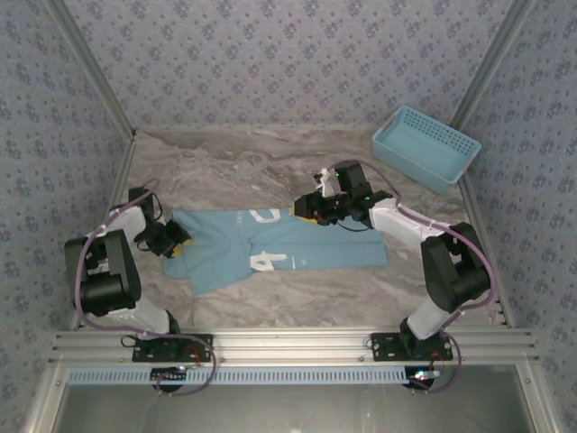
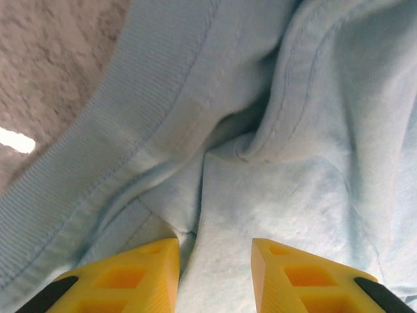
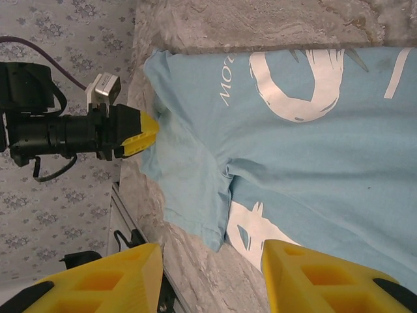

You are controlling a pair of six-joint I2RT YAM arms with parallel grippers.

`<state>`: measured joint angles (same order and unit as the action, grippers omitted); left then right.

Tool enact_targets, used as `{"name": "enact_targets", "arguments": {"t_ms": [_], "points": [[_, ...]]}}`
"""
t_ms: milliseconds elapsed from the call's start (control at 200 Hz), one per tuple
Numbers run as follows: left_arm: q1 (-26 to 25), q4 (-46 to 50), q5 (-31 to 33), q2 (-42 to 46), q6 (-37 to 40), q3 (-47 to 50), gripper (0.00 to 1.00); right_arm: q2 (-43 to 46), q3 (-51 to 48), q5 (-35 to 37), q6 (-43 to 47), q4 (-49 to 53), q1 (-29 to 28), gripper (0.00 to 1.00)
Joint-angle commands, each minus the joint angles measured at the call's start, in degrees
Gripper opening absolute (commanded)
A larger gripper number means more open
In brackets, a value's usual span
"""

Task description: Fold and stack the t-shirts

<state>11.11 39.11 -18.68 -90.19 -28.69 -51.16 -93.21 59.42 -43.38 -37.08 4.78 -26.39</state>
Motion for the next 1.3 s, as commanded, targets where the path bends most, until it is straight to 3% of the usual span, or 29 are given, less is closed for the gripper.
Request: {"name": "enact_targets", "arguments": {"t_ms": [0, 425, 854, 1024, 1214, 1294], "points": [[-1.7, 5.1, 1.0, 3.1, -1.6, -2.3, 0.36, -0.4, 1.7, -1.0, -0.1, 1.2, 0.4, 0.47], [-1.4, 4.2, 6.9, -0.7, 2.2, -0.8, 0.35, 0.2, 2.0, -1.4, 0.5, 2.6, 1.2, 0.47], [-3.7, 0.1, 2.4, -1.4, 0.3, -0.6, 0.29, 0.2, 1.7, -0.8, 0.5, 2.4, 1.2, 0.47], [-3.6, 1.0, 3.2, -0.8, 0.6, -0.6, 0.21, -0.1, 1.6, -0.6, 0.4, 1.8, 1.2, 0.46], [-3.5, 2.1, 4.4, -1.1, 1.3, -0.8, 0.01, -0.3, 1.9, -0.4, 0.2, 1.6, 1.2, 0.46], [-3.5, 3.6, 4.7, 0.1, 1.1, -1.6, 0.0, -0.3, 2.0, -0.4, 0.3, 2.0, 1.2, 0.46]]}}
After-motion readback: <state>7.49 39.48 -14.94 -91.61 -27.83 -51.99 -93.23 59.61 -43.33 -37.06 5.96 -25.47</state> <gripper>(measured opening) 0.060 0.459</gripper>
